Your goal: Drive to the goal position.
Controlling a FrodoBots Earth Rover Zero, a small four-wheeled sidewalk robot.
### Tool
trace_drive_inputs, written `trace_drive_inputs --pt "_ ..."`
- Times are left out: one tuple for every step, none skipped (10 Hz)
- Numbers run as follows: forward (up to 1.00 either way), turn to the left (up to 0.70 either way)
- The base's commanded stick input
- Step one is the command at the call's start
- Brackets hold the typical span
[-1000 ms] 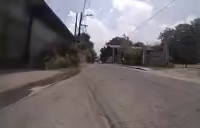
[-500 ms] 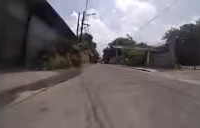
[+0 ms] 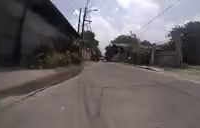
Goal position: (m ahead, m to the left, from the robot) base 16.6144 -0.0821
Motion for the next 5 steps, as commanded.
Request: trace_drive_inputs --pt "1.00 0.00" --pt "1.00 0.00" --pt "1.00 0.00" --pt "1.00 0.00" --pt "1.00 0.00"
